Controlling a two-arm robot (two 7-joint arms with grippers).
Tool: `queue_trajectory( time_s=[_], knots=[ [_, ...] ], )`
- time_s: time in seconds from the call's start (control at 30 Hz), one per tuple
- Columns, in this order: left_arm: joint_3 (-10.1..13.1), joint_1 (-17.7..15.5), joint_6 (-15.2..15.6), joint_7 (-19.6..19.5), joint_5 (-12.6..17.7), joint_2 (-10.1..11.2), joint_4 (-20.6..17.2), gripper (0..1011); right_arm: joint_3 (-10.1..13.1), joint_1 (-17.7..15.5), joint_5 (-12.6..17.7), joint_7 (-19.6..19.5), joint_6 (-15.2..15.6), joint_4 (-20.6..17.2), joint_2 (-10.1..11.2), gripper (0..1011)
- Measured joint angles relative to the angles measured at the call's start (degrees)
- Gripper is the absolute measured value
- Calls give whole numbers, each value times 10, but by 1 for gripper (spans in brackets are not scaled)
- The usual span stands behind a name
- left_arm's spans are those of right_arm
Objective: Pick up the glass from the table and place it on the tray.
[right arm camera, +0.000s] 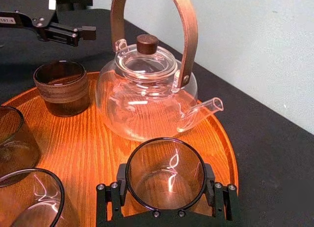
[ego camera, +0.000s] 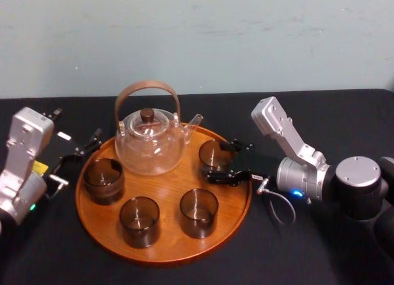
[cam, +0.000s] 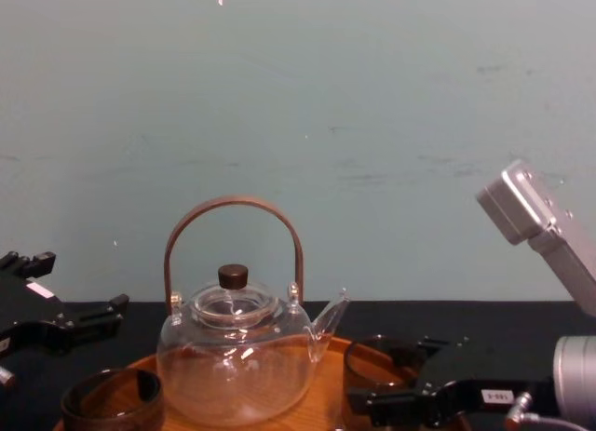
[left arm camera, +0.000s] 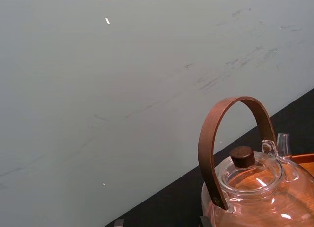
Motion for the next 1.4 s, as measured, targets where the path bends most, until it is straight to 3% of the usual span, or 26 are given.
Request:
queue_trajectory(
  time_s=[0.63, 0.8, 1.4],
  knots=[
    [0, 0, 0, 0, 0, 0, 0, 1001, 1, -1, -4, 0, 0, 3, -1, 904],
    [0, 0, 0, 0, 0, 0, 0, 1001, 1, -1, -3, 0, 0, 3, -1, 1002],
    [0, 0, 0, 0, 0, 0, 0, 1001, 3, -2, 0, 2, 1, 0, 0, 1002]
  ],
)
